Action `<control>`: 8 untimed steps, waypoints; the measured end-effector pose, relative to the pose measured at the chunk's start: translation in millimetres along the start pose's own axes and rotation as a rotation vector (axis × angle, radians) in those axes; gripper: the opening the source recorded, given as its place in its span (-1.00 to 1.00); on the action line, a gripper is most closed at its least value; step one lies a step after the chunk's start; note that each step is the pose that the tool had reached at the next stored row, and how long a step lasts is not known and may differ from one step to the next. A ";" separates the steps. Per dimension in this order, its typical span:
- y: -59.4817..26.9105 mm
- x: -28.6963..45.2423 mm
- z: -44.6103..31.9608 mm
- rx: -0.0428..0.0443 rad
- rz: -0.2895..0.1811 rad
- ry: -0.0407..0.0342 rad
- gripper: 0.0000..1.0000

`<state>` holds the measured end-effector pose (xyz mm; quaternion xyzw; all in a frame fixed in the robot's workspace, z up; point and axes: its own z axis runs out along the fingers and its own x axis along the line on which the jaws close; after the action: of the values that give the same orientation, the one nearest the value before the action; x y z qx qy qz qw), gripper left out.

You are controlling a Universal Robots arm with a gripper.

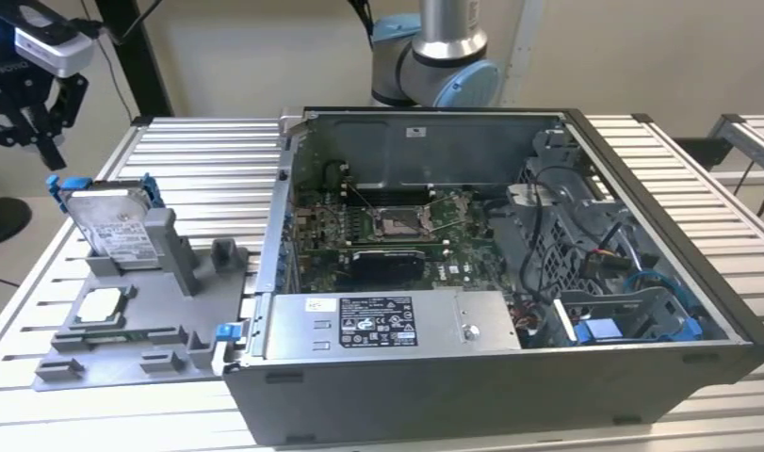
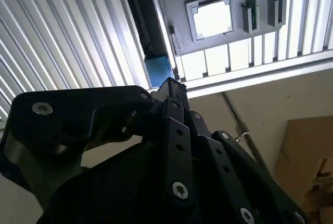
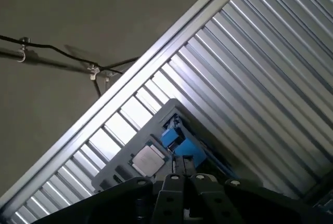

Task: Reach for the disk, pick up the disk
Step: 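Pick up the disk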

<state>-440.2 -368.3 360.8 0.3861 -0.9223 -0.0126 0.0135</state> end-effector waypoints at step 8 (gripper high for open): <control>0.1 0.1 0.0 0.0047 -0.146 0.0075 -1.00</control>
<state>-440.3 -368.4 360.8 0.4527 -0.8915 -0.0099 0.0152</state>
